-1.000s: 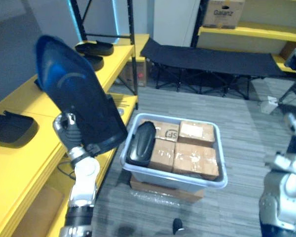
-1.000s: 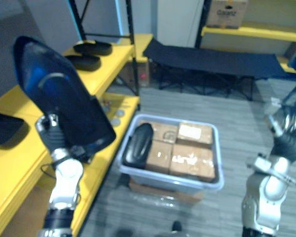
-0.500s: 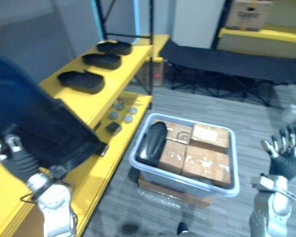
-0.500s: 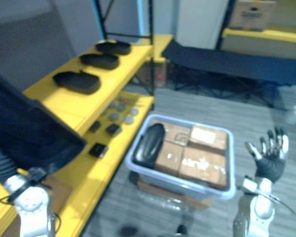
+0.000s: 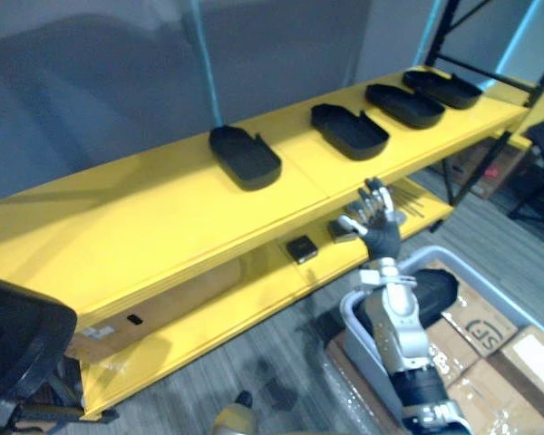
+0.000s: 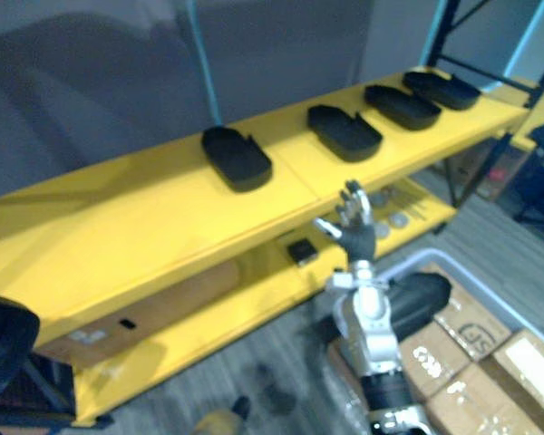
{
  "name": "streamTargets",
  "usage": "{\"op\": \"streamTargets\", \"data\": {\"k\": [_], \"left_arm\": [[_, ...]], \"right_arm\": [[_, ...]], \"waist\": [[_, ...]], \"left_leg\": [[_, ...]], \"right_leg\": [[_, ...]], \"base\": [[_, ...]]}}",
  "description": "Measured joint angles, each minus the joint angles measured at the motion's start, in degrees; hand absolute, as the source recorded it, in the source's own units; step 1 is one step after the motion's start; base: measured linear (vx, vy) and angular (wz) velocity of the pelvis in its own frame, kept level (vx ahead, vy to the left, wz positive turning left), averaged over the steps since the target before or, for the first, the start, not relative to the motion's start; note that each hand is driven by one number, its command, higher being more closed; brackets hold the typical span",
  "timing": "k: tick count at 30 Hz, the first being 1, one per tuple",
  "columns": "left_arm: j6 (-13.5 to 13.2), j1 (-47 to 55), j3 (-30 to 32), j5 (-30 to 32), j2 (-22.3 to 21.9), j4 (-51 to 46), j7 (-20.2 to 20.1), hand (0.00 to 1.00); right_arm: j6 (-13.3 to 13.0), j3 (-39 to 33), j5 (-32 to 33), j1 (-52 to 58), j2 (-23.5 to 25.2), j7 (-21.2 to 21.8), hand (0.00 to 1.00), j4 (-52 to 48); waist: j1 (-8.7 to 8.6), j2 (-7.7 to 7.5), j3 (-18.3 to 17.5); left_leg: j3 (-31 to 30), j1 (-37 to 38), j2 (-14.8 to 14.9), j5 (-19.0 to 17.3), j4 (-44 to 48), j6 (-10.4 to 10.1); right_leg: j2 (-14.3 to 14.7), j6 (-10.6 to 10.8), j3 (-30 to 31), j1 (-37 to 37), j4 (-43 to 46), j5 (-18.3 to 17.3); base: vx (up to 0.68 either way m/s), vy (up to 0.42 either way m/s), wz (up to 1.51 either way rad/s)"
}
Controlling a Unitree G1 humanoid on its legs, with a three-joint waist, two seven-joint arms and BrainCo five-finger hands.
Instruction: Walk over and take plastic housings, then place them on the shelf
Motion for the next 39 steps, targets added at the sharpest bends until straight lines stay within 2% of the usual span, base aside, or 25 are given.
{"op": "streamTargets", "data": {"k": [3, 6, 7, 9, 11, 12, 14, 17, 19, 20, 22, 23, 24, 26, 28, 31, 36, 39], "left_arm": [[0.0, 0.0, -0.2, -1.9, -1.0, 0.2, -2.4, 1.0], [0.0, 0.1, -0.4, -5.2, -2.4, 1.2, -3.1, 1.0], [0.0, 0.1, -1.1, -6.7, -2.4, 1.9, -3.6, 1.0], [0.0, -0.1, -3.2, -6.8, -2.4, 2.3, -5.1, 1.0], [0.0, 0.0, -5.3, -6.8, -2.5, 2.2, -7.3, 1.0], [0.0, 0.2, -6.3, -6.8, -2.5, 2.2, -8.2, 1.0], [0.0, -0.2, -7.8, -6.8, -2.3, 2.1, -8.8, 1.0], [-1.9, -1.7, -10.8, -6.7, -1.3, 0.7, -11.6, 1.0], [-3.0, -5.2, -15.0, -6.4, 2.0, -2.1, -14.9, 1.0], [-3.4, -6.2, -15.9, -6.4, 3.3, -2.7, -15.9, 1.0], [-4.4, -8.6, -17.3, -6.1, 6.6, -4.4, -18.9, 1.0], [-5.0, -11.2, -18.1, -5.8, 8.9, -4.8, -20.3, 1.0], [-5.0, -12.4, -18.5, -5.7, 9.5, -4.8, -20.5, 1.0], [-5.1, -16.7, -19.5, -5.4, 9.9, -4.5, -20.5, 1.0], [-5.4, -18.6, -19.9, -4.3, 10.0, -4.1, -19.7, 1.0], [-6.9, -19.0, -20.5, -3.3, 10.1, -4.0, -17.7, 1.0], [-7.3, -21.7, -20.6, -1.2, 10.1, -1.0, -13.3, 1.0], [-7.3, -24.7, -20.9, 0.5, 10.1, 2.2, -10.6, 1.0]], "right_arm": [[1.5, 0.1, 0.1, -0.1, -0.8, 1.6, 0.0, 0.7], [1.9, 0.0, 0.5, -0.1, -2.0, 3.0, 0.0, 0.8], [2.0, -0.1, 0.6, 0.2, -2.4, 3.5, 0.0, 0.8], [2.0, -0.8, 0.5, 1.8, -3.2, 3.5, 0.0, 0.2], [2.0, -1.3, 0.4, 4.2, -3.2, 3.4, 0.0, 0.1], [2.0, -1.1, -0.1, 5.1, -3.0, 3.4, 0.0, 0.2], [1.4, -1.3, -0.2, 5.2, -3.0, 3.6, 0.0, 0.1], [-0.5, -1.2, -1.2, 5.4, -3.1, 4.9, 0.0, 0.1], [-2.0, -1.3, -2.5, 6.1, -3.7, 4.9, 0.0, 0.0], [-2.7, -1.4, -3.0, 6.0, -3.8, 4.8, 0.0, 0.0], [-5.6, -1.4, -6.3, 4.4, -3.9, 4.6, 0.0, -0.1], [-7.8, -1.4, -9.1, 0.7, -4.8, 4.3, 0.0, -0.1], [-8.3, -1.5, -10.0, -1.5, -5.4, 4.3, 0.0, -0.1], [-9.9, -2.2, -14.5, -10.2, -7.4, 4.2, 0.0, -0.1], [-10.2, -2.4, -16.6, -11.4, -8.3, 3.8, 0.0, -1.8], [-10.1, -2.3, -17.5, -10.8, -8.3, 2.9, 0.0, -2.6], [-10.6, -2.3, -17.5, -10.7, -8.3, 1.8, 0.0, -2.6], [-12.2, -2.3, -17.5, -11.1, -8.0, 1.4, 0.0, -2.5]], "waist": [[-0.05, -0.88, 0.4], [-0.24, -0.71, 0.5], [-0.7, -0.2, 1.0], [-1.6, -0.79, 1.8], [-1.38, -1.14, 1.9], [-1.19, -0.68, 2.8], [-1.64, -0.98, 3.6], [-2.88, -0.94, 4.0], [-4.2, -1.33, 4.7], [-4.28, -1.43, 5.1], [-4.32, -2.13, 6.3], [-4.44, -2.32, 7.7], [-4.42, -2.16, 8.7], [-4.53, -0.56, 13.5], [-4.64, 0.47, 16.8], [-5.03, 0.58, 19.7], [-5.24, 0.7, 20.1], [-5.85, 0.9, 20.5]], "left_leg": [[-0.1, 0.1, -0.1, -0.7, 1.1, 0.2], [-0.3, 0.0, -0.2, -2.4, 3.9, 0.5], [-0.9, -0.9, -0.4, -2.9, 5.4, 0.7], [-2.1, -2.3, -1.3, -2.9, 6.7, 0.8], [-3.4, -3.0, -1.9, -2.3, 6.1, 1.0], [-3.4, -3.0, -2.1, -1.9, 4.9, 1.4], [-2.8, -3.2, -2.2, -0.8, 3.5, 1.8], [-2.4, -5.2, -2.6, 1.4, 2.5, 1.7], [-4.5, -5.9, -3.6, 2.4, 2.4, 1.9], [-4.7, -5.9, -3.7, 2.5, 2.4, 1.9], [-4.6, -6.4, -3.8, 2.6, 2.5, 2.0], [-4.2, -8.0, -3.9, 3.0, 2.9, 1.9], [-4.0, -8.4, -3.9, 3.4, 2.9, 1.8], [-3.1, -11.1, -3.5, 3.9, 4.7, 1.5], [-3.0, -11.7, -3.3, 4.4, 4.9, 1.0], [-2.9, -12.5, -3.2, 4.7, 4.9, 0.7], [-2.8, -15.7, -3.0, 5.1, 6.2, 0.3], [-2.9, -16.7, -4.3, 3.1, 9.8, 0.8]], "right_leg": [[-0.3, 0.0, -0.3, 0.4, 1.2, -1.2], [-0.9, 0.0, -0.5, 0.7, 3.8, -2.8], [-0.9, 0.2, -1.9, 1.7, 4.3, -3.1], [-0.9, 0.6, -5.3, 3.7, 4.3, -3.5], [-1.2, 0.6, -6.7, 3.5, 4.9, -4.1], [-1.8, 0.6, -6.8, 3.3, 5.8, -4.6], [-2.6, 0.7, -7.9, 3.1, 7.0, -5.2], [-4.2, -0.1, -6.6, 0.1, 11.2, -6.6], [-5.8, -2.2, -1.3, -1.7, 16.5, -7.8], [-6.0, -2.8, -0.1, -2.1, 17.6, -8.2], [-6.8, -3.7, 1.4, -3.7, 20.0, -9.5], [-7.3, -2.9, 1.9, -5.6, 20.7, -10.6], [-7.5, -2.3, 2.5, -6.5, 21.1, -11.1], [-7.8, -1.1, 4.9, -10.3, 23.2, -13.3], [-8.5, 0.0, 5.9, -12.2, 26.0, -15.1], [-9.8, -0.2, 7.0, -15.3, 30.4, -17.4], [-10.3, -0.3, 8.0, -19.5, 33.5, -18.1], [-11.9, 0.3, 8.1, -19.4, 35.7, -19.4]], "base": [[0.0, -0.002, 0.04], [0.01, 0.01, 0.07], [0.01, 0.001, 0.36], [-0.02, -0.015, 0.74], [-0.02, 0.002, 0.55], [0.0, 0.019, 0.36], [-0.02, 0.015, 0.38], [0.01, 0.026, 0.4], [0.03, 0.056, 0.55], [0.01, 0.037, 0.3], [-0.01, -0.008, -0.01], [-0.05, -0.033, -0.13], [-0.15, -0.059, -0.29], [-0.18, -0.05, -0.29], [-0.21, -0.055, -0.11], [-0.17, -0.061, -0.04], [-0.05, -0.036, -0.02], [-0.02, 0.015, 0.06]]}}
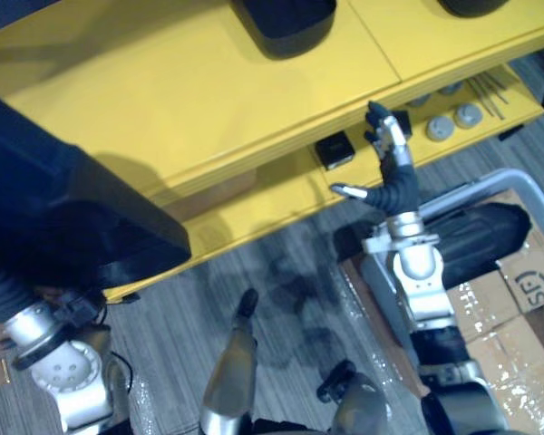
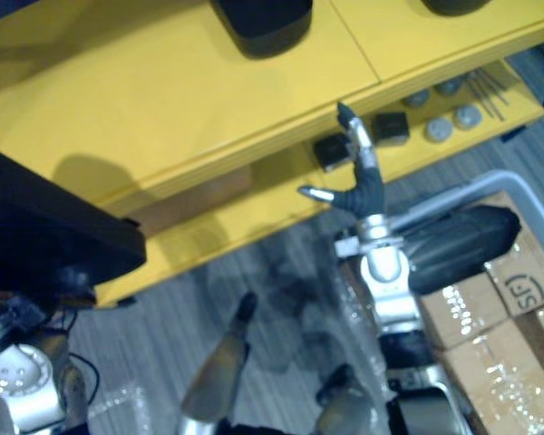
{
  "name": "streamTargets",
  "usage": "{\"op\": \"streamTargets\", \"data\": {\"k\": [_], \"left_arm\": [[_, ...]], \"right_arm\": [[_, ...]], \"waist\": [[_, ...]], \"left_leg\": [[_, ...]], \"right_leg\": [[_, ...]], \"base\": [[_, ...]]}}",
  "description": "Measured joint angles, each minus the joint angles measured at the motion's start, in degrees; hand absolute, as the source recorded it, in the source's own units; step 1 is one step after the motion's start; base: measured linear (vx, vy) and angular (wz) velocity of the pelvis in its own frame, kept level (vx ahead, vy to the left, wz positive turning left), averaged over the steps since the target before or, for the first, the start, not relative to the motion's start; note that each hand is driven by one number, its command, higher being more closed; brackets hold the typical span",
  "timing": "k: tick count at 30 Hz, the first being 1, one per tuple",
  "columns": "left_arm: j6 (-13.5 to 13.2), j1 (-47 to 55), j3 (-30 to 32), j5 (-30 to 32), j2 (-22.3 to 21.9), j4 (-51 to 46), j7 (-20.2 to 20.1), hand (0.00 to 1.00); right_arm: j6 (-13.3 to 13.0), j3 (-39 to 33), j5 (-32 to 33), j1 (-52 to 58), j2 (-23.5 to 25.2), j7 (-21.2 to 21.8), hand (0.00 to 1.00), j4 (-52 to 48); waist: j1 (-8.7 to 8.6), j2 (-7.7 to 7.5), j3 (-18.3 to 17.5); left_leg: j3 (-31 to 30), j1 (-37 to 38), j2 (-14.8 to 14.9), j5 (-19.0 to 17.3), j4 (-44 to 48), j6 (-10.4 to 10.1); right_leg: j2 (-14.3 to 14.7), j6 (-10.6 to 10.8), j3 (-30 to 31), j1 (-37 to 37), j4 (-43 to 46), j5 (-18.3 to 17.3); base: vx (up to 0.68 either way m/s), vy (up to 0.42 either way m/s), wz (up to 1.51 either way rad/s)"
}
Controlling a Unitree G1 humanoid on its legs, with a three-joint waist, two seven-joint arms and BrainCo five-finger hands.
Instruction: Walk over and take plastic housings, then place them on the shelf
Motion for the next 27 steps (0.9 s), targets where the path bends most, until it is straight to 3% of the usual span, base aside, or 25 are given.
{"op": "streamTargets", "data": {"k": [6, 8, 9, 10, 11, 12, 13, 14, 15, 17, 19, 21, 22, 23, 24, 25, 27], "left_arm": [[0.1, 1.5, 1.9, 5.4, 0.8, 0.1, 2.6, 1.0], [0.1, 1.9, 3.5, 5.2, 2.6, -1.4, 2.4, 1.0], [0.1, 1.9, 4.3, 5.3, 3.8, -2.5, 1.9, 1.0], [0.0, 1.7, 4.4, 5.3, 4.3, -2.5, 1.9, 1.0], [0.2, 1.6, 4.6, 5.8, 5.0, -2.5, 1.8, 1.0], [0.4, 1.9, 4.7, 6.6, 5.5, -2.5, 1.9, 1.0], [0.6, 2.1, 4.7, 7.1, 6.1, -2.5, 1.9, 1.0], [1.1, 2.3, 4.6, 7.5, 7.6, -2.6, 1.9, 1.0], [1.6, 1.9, 4.3, 7.4, 9.3, -2.5, 2.1, 1.0], [2.5, -0.3, 4.1, 7.5, 9.8, -2.3, 2.1, 1.0], [3.7, -4.1, 2.3, 7.4, 10.4, -1.1, 2.1, 1.0], [4.3, -5.0, -0.3, 7.3, 10.3, -0.9, 1.9, 1.0], [4.8, -5.1, -2.1, 7.4, 9.7, -0.8, 1.7, 1.0], [5.0, -5.0, -2.9, 7.4, 9.4, -0.9, 1.6, 1.0], [5.3, -4.7, -4.0, 7.5, 8.8, -1.1, 1.2, 1.0], [5.2, -3.7, -5.2, 7.4, 6.4, -1.4, 0.6, 1.0], [5.4, -2.6, -6.7, 7.3, 4.9, -2.0, -0.2, 1.0]], "right_arm": [[-2.3, -0.2, 0.3, -0.3, 0.4, -1.8, 0.0, -0.3], [-2.5, -1.0, 0.8, -0.2, 0.4, -1.8, 0.0, -1.2], [-3.0, -1.7, 2.2, -0.1, 0.5, -1.8, 0.0, -1.2], [-3.0, -1.9, 2.9, -0.3, 0.2, -1.8, 0.0, -1.3], [-3.0, -2.2, 4.1, -0.4, 0.3, -1.5, 0.0, -1.2], [-3.0, -2.2, 4.4, -0.4, 0.4, -0.7, 0.0, -1.2], [-3.0, -2.2, 4.6, -0.4, 0.4, -0.2, 0.0, -1.2], [-3.1, -2.2, 5.0, -1.0, 0.4, 0.7, 0.0, -1.2], [-3.5, -2.2, 5.4, -2.2, 0.3, 1.0, 0.0, -1.2], [-4.1, -2.3, 6.8, -5.4, 0.1, 0.9, 0.0, -1.3], [-4.1, -2.4, 9.0, -7.6, -0.6, 0.9, 0.0, -2.6], [-3.9, -2.3, 10.8, -7.2, -0.7, 0.9, 0.0, -5.6], [-3.6, -2.3, 11.8, -6.5, -1.0, 0.9, 0.0, -8.2], [-3.0, -2.4, 12.1, -6.1, -1.1, 0.9, 0.0, -9.6], [-2.0, -2.3, 13.2, -4.9, -1.0, 0.9, 0.0, -11.9], [-1.4, -2.5, 14.4, -3.6, -1.6, 1.0, 0.0, -12.9], [0.0, -3.1, 16.6, -2.6, -2.0, 1.0, 0.0, -13.1]], "waist": [[0.41, 1.13, 0.4], [1.04, 1.27, -0.2], [1.3, 0.69, -1.2], [1.38, 0.87, -1.5], [1.74, 1.15, -1.9], [1.74, 1.22, -2.3], [1.67, 1.11, -2.9], [1.54, 0.72, -3.9], [1.17, 0.44, -5.1], [0.34, 0.46, -5.4], [-0.41, 0.39, -6.1], [-1.64, 0.29, -8.5], [-2.18, 0.3, -10.0], [-2.32, 0.16, -10.6], [-2.35, -1.71, -12.2], [-2.97, -0.33, -13.3], [-2.98, 1.63, -14.8]], "left_leg": [[-0.6, 1.6, -2.5, -8.1, 12.1, 1.0], [-0.4, 1.9, -2.9, -9.6, 13.0, 1.8], [0.7, 2.2, -3.0, -10.6, 12.8, 2.7], [1.4, 2.4, -2.8, -10.6, 12.9, 2.9], [1.4, 4.3, -3.1, -10.8, 13.0, 3.5], [1.4, 5.8, -3.0, -11.0, 12.8, 4.0], [1.2, 6.7, -2.8, -11.4, 12.5, 4.5], [0.8, 8.8, -2.3, -11.9, 11.4, 5.4], [-0.7, 10.0, -2.0, -12.4, 10.6, 6.3], [-2.7, 12.3, -1.4, -12.9, 8.7, 7.0], [-5.3, 14.8, -1.2, -13.0, 6.0, 7.1], [-8.2, 15.1, -1.2, -13.2, 4.8, 6.7], [-10.3, 15.3, -1.3, -13.6, 4.8, 6.1], [-11.2, 15.3, -1.4, -13.9, 5.0, 5.2], [-11.4, 15.1, -2.7, -14.8, 5.6, 3.8], [-9.7, 15.0, -1.4, -16.0, 6.6, 2.6], [-3.2, 16.0, 2.8, -15.5, 5.4, 1.8]], "right_leg": [[-1.7, 1.3, -2.4, 9.0, 0.9, -2.7], [-1.4, 2.1, -4.2, 12.4, -2.1, -2.2], [-1.1, 1.8, -5.4, 14.1, -3.2, -0.3], [-1.4, 0.3, -4.5, 13.8, -1.6, 0.8], [-2.8, -7.0, 0.7, 10.9, 5.8, 5.5], [-2.9, -11.1, 3.8, 9.3, 9.3, 9.6], [-2.9, -11.9, 5.7, 8.4, 11.1, 12.9], [-2.5, -12.2, 9.7, 6.1, 14.3, 18.6], [-0.3, -11.0, 12.5, 4.0, 17.6, 13.5], [4.1, -10.5, 14.0, 1.3, 17.8, 6.7], [8.9, -10.0, 14.7, -1.7, 11.6, 2.8], [12.9, -9.2, 18.2, -4.4, 2.3, 2.8], [14.8, -7.8, 21.6, -5.2, -3.9, 3.8], [15.4, -7.2, 22.8, -5.2, -6.7, 4.6], [15.0, -7.4, 24.1, -4.6, -10.8, 8.8], [14.6, -6.0, 20.7, -2.7, -9.9, 9.8], [16.1, -7.3, 17.1, 0.1, -10.4, 8.7]], "base": [[0.01, 0.033, 0.12], [0.08, 0.066, 0.31], [0.07, 0.052, 0.34], [0.17, 0.131, 0.38], [0.15, 0.134, 0.25], [0.21, 0.161, 0.19], [0.21, 0.096, 0.09], [0.28, 0.092, 0.15], [0.27, 0.075, 0.21], [0.24, 0.022, 0.35], [0.19, -0.066, 0.55], [0.25, -0.192, 0.92], [0.25, -0.215, 1.09], [0.32, -0.336, 1.09], [0.25, -0.32, 1.21], [0.31, -0.371, 1.23], [0.25, -0.233, 0.9]]}}
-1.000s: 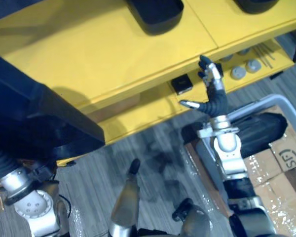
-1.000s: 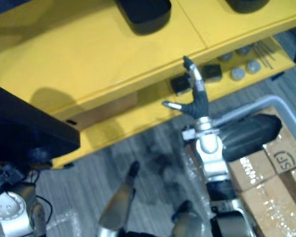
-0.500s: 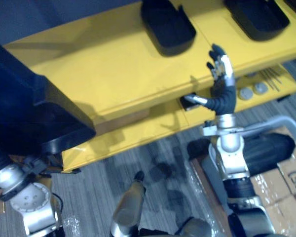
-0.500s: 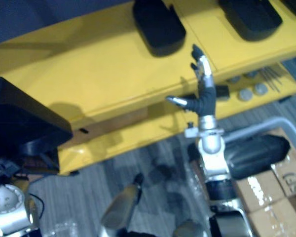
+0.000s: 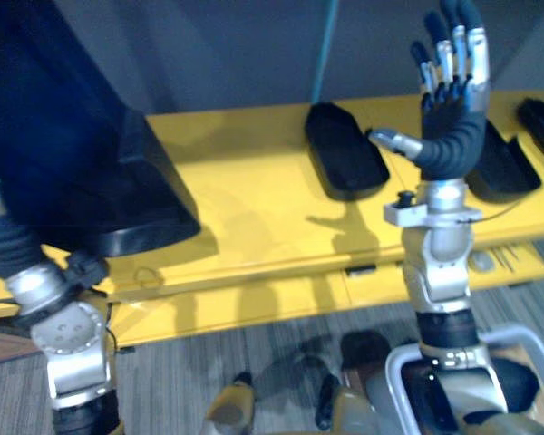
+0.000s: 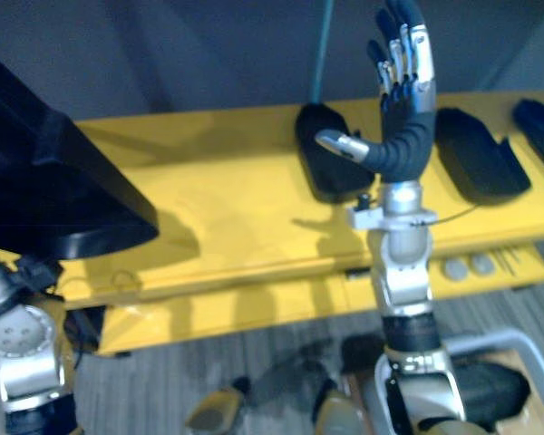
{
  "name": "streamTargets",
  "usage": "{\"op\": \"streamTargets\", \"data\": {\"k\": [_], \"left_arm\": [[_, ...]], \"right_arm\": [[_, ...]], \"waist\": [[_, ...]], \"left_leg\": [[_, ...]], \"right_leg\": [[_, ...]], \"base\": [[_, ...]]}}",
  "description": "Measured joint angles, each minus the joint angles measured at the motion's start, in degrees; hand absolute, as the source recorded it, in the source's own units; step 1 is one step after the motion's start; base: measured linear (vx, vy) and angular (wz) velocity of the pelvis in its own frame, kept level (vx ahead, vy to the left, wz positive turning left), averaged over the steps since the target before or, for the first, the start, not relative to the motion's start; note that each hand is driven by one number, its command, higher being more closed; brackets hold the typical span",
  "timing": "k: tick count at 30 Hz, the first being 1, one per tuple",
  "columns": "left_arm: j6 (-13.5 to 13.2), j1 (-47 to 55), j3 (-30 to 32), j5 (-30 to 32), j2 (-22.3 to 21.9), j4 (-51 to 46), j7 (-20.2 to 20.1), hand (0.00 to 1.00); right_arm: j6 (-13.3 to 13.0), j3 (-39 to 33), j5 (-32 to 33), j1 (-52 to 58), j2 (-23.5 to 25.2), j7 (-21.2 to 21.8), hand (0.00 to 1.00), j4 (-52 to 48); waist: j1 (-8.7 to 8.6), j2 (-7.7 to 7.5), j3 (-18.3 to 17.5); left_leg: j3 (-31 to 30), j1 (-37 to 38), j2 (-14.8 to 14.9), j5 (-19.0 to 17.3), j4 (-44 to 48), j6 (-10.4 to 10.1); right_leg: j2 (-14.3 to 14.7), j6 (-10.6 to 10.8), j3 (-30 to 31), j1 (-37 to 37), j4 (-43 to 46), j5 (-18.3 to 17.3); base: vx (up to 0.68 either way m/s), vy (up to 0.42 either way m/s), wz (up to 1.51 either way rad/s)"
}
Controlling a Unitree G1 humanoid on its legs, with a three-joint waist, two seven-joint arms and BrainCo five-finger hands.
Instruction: Walk over and take plastic housings, then place them on the shelf
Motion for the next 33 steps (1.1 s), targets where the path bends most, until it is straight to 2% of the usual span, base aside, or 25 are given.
{"op": "streamTargets", "data": {"k": [2, 4, 5, 6, 8, 10, 13, 16, 20, 22, 23, 26, 30, 33], "left_arm": [[0.2, 0.0, -0.6, 0.1, 0.0, -1.1, -0.5, 1.0], [-0.2, -1.5, -1.9, 0.0, 0.1, -1.5, -2.1, 1.0], [-0.2, -1.9, -2.3, 0.0, 0.1, -1.5, -2.2, 1.0], [-0.2, -2.1, -2.4, 0.0, 0.6, -1.5, -2.2, 1.0], [0.6, -2.1, -2.1, -0.4, 2.9, -0.4, -2.2, 1.0], [2.9, -2.0, -1.3, -0.4, 4.4, 1.2, -2.7, 1.0], [6.7, 1.5, 3.5, -0.5, 4.2, 2.6, -4.6, 1.0], [9.0, 4.2, 6.2, -0.5, 4.1, 3.4, -6.0, 1.0], [11.6, 6.1, 7.5, -0.4, 4.2, 5.1, -8.0, 1.0], [13.3, 7.3, 8.7, -0.5, 4.2, 5.1, -9.9, 1.0], [14.2, 7.3, 9.0, -0.7, 4.2, 5.3, -10.8, 1.0], [18.1, 7.3, 9.3, -5.2, 4.2, 6.6, -13.7, 1.0], [24.2, 6.0, 8.6, -7.9, 4.6, 16.0, -15.7, 1.0], [28.3, 2.2, 8.1, -8.9, 8.0, 28.3, -15.8, 1.0]], "right_arm": [[1.1, -1.3, 1.7, 0.2, 0.0, 0.6, 0.0, -0.1], [2.2, -5.0, 2.2, 2.8, -1.0, 1.0, 0.0, -1.4], [2.3, -6.0, 2.2, 3.6, -1.5, 1.2, 0.0, -1.6], [2.3, -7.6, 2.2, 4.7, -2.1, 2.1, 0.0, -1.7], [2.3, -9.9, 2.8, 5.6, -2.2, 3.8, 0.0, -1.7], [2.3, -12.1, 4.9, 6.3, -2.2, 5.4, 0.0, -1.7], [2.2, -15.3, 7.1, 9.0, -2.3, 6.6, 0.0, -2.3], [2.3, -17.2, 7.6, 11.7, -2.3, 6.8, 0.0, -2.7], [3.5, -19.6, 7.3, 15.7, -2.3, 6.8, 0.0, -6.0], [3.7, -21.4, 7.0, 17.4, -2.3, 6.8, 0.0, -7.6], [4.2, -22.3, 7.0, 18.4, -2.3, 6.8, 0.0, -8.4], [4.9, -23.9, 6.4, 20.4, -2.3, 6.8, 0.0, -9.1], [6.3, -23.9, 6.4, 21.9, -2.4, 6.8, 0.0, -9.3], [7.4, -23.3, 6.4, 22.6, -3.4, 6.9, 0.0, -9.3]], "waist": [[0.02, 0.77, -0.5], [-0.8, 0.73, -1.7], [-1.04, 0.69, -1.8], [-1.34, 0.51, -2.1], [-1.6, -0.4, -2.6], [-1.89, -1.09, -3.0], [-2.33, -2.54, -4.5], [-3.16, -2.81, -4.7], [-3.66, -2.02, -5.1], [-5.17, -1.29, -5.3], [-5.29, -0.99, -5.5], [-6.57, -0.11, -5.9], [-8.36, 0.92, -6.2], [-9.06, 1.48, -6.1]], "left_leg": [[5.8, 0.9, 2.3, 2.4, -3.2, -0.1], [17.5, 0.9, 5.2, 4.6, -5.5, 1.9], [19.3, 0.8, 5.6, 5.4, -5.9, 1.8], [20.0, 0.9, 5.2, 6.7, -7.3, 0.3], [19.4, 0.9, 4.1, 7.7, -8.7, 0.4], [18.9, 1.3, 3.5, 7.8, -9.1, 0.4], [19.0, 3.8, 2.9, 8.2, -11.1, 0.6], [19.1, 4.3, 2.6, 8.6, -11.9, 0.5], [20.8, 4.9, 2.5, 9.1, -13.5, 0.5], [21.2, 4.9, 2.2, 9.1, -13.8, 0.5], [21.8, 5.2, 2.2, 9.1, -14.1, 0.5], [22.4, 5.9, 2.1, 9.2, -14.8, 0.5], [24.2, 6.3, 2.2, 9.2, -15.3, 0.6], [25.7, 7.3, 2.3, 9.2, -15.9, 0.6]], "right_leg": [[0.0, -0.6, -2.9, 2.2, -1.0, -0.3], [-0.7, -0.6, -7.2, 4.6, -3.3, -0.4], [-1.0, -0.6, -8.2, 5.1, -3.7, -0.4], [-1.3, -0.5, -8.8, 5.2, -4.1, -0.3], [-1.9, 0.0, -9.3, 5.5, -5.6, 0.0], [-2.1, 0.9, -9.7, 6.8, -7.2, 0.6], [-1.8, 1.6, -9.8, 9.2, -9.5, 1.0], [-1.8, 1.9, -9.7, 9.7, -10.3, 1.2], [-1.7, 2.2, -8.1, 8.5, -10.4, 1.6], [-1.8, 2.3, -7.6, 8.2, -10.4, 1.7], [-1.8, 2.3, -7.1, 7.8, -10.4, 1.8], [-1.8, 2.4, -6.1, 7.5, -10.4, 1.8], [-1.7, 2.4, -4.5, 6.5, -10.1, 1.9], [-1.4, 2.4, -2.7, 5.8, -9.7, 1.9]], "base": [[0.18, -0.154, 0.73], [0.13, -0.079, 0.95], [0.09, -0.015, 0.76], [0.06, 0.035, 0.5], [0.05, 0.059, 0.29], [0.05, 0.062, 0.13], [0.04, 0.017, 0.01], [0.0, 0.0, 0.0], [-0.02, 0.004, -0.17], [0.01, 0.012, -0.13], [0.02, 0.02, -0.25], [0.03, 0.009, -0.18], [0.01, 0.009, -0.22], [-0.01, 0.007, -0.26]]}}
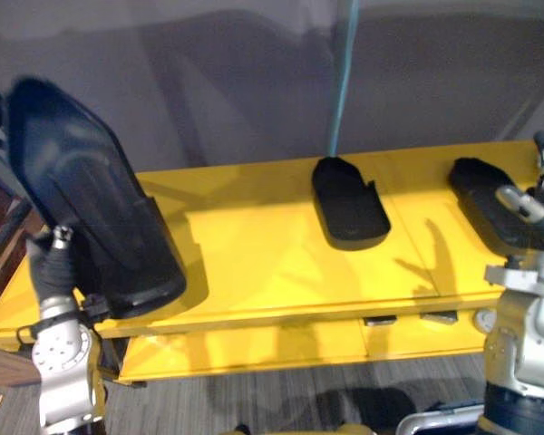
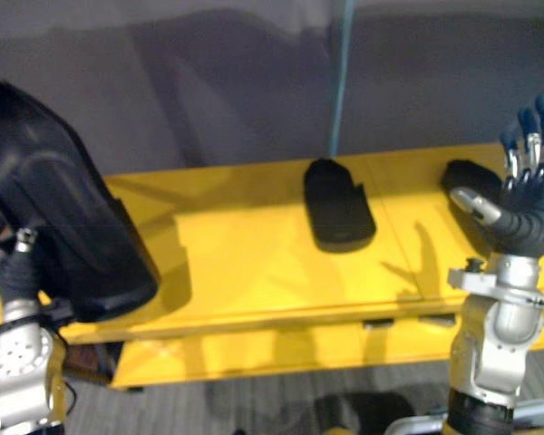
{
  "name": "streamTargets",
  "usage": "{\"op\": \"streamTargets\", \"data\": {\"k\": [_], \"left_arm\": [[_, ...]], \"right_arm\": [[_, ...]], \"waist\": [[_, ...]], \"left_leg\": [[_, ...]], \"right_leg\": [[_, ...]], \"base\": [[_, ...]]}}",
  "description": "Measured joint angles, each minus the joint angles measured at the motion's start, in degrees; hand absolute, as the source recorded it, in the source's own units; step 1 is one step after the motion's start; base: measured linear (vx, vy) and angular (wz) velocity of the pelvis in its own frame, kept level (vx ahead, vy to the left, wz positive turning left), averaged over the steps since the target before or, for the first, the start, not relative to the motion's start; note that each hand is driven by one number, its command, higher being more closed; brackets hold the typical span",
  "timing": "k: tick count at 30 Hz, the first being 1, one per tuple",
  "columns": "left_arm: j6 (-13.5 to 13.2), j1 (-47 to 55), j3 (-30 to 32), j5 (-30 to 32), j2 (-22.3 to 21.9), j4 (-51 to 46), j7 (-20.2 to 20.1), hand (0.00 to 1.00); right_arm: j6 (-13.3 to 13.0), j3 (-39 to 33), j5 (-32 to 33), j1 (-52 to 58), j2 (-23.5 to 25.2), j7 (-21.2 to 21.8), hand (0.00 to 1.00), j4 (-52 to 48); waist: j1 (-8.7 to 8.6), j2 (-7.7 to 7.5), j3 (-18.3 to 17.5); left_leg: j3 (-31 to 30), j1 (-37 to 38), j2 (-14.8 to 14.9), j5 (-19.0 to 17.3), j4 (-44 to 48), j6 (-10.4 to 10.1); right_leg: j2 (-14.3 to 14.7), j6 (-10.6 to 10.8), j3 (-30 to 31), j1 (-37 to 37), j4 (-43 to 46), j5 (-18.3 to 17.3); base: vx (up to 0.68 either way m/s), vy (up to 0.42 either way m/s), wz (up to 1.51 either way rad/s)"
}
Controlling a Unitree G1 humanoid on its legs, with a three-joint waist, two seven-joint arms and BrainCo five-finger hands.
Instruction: Walk over and take plastic housings, then place them on the shelf
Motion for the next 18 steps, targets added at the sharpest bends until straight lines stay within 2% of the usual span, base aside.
{"op": "streamTargets", "data": {"k": [1, 4, 5, 7, 8, 11, 14, 17, 18], "left_arm": [[1.5, -1.9, 0.1, -1.5, 2.5, 5.0, 0.1, 1.0], [5.3, -6.5, 0.2, -4.9, 7.6, 11.9, -0.2, 1.0], [6.5, -9.2, 0.2, -6.2, 9.4, 14.9, -0.3, 1.0], [8.5, -13.3, 0.2, -7.8, 11.9, 19.8, -0.5, 1.0], [9.4, -16.3, 0.2, -7.9, 13.6, 23.7, -0.7, 1.0], [10.0, -19.3, -0.1, -7.8, 14.7, 25.8, -2.0, 1.0], [10.1, -21.6, -2.4, -7.2, 14.7, 27.1, -2.8, 1.0], [10.3, -23.0, -4.1, -3.9, 14.7, 27.9, -4.3, 1.0], [11.2, -23.8, -4.5, -1.5, 14.7, 27.9, -5.5, 1.0]], "right_arm": [[0.1, 0.0, 0.0, 0.0, -1.1, 0.0, 0.0, 0.0], [1.2, -0.1, 0.0, 0.2, -3.3, 0.0, 0.0, -0.2], [1.3, 0.0, 0.0, 0.4, -3.8, 0.0, 0.0, -0.2], [1.4, 0.0, 0.1, 1.2, -4.0, 0.1, 0.0, -1.3], [1.4, 0.0, 0.2, 1.9, -4.2, 0.2, 0.0, -2.6], [2.1, -0.1, 1.3, 2.8, -4.4, 0.4, 0.0, -3.8], [2.2, 0.0, 1.4, 5.2, -4.4, 1.3, 0.0, -4.2], [2.2, 0.1, 2.4, 6.8, -4.4, 2.9, 0.0, -4.3], [2.1, 0.1, 2.4, 7.0, -4.4, 3.1, 0.0, -4.4]], "waist": [[-0.39, 0.09, 0.1], [-1.42, 0.34, 0.3], [-2.3, 0.48, 0.4], [-2.37, 0.78, 0.6], [-3.5, 1.11, 0.9], [-5.33, 1.33, 1.9], [-5.75, 1.28, 1.9], [-7.04, 1.66, 2.2], [-7.43, 1.93, 2.4]], "left_leg": [[1.2, -0.1, 0.0, 0.0, -0.2, 0.0], [2.8, -0.1, 0.0, 0.0, -0.5, 0.0], [3.1, 0.0, -0.1, 0.0, -0.6, 0.0], [5.2, 0.7, 0.0, 0.0, -1.0, 0.0], [5.9, 0.8, 0.0, 0.0, -1.0, 0.0], [7.9, 2.0, 0.2, -0.1, -1.8, 0.1], [9.4, 2.9, 0.4, -0.1, -2.2, 0.0], [11.6, 3.7, 0.6, -0.1, -2.8, 0.0], [12.2, 3.6, 0.8, -0.2, -2.9, 0.1]], "right_leg": [[0.1, 0.0, 1.0, -1.0, 0.4, 0.1], [0.3, 0.0, 3.0, -2.4, 0.5, 0.5], [0.2, 0.1, 3.3, -2.5, 0.5, 0.6], [0.6, 0.1, 5.2, -3.3, 0.7, 0.7], [0.8, 0.1, 5.7, -3.5, 0.5, 0.9], [1.4, 0.1, 7.5, -3.5, -0.1, 1.4], [2.0, 0.0, 8.8, -3.5, -0.8, 1.8], [2.7, 0.0, 10.3, -3.4, -1.9, 2.7], [2.8, 0.0, 10.7, -3.3, -2.6, 3.1]], "base": [[-0.03, 0.013, -0.3], [-0.01, 0.018, -0.33], [0.01, 0.016, -0.28], [0.01, 0.017, -0.39], [0.02, 0.007, -0.23], [0.01, 0.009, -0.32], [0.02, 0.005, -0.29], [0.02, 0.01, -0.3], [-0.01, 0.006, -0.19]]}}
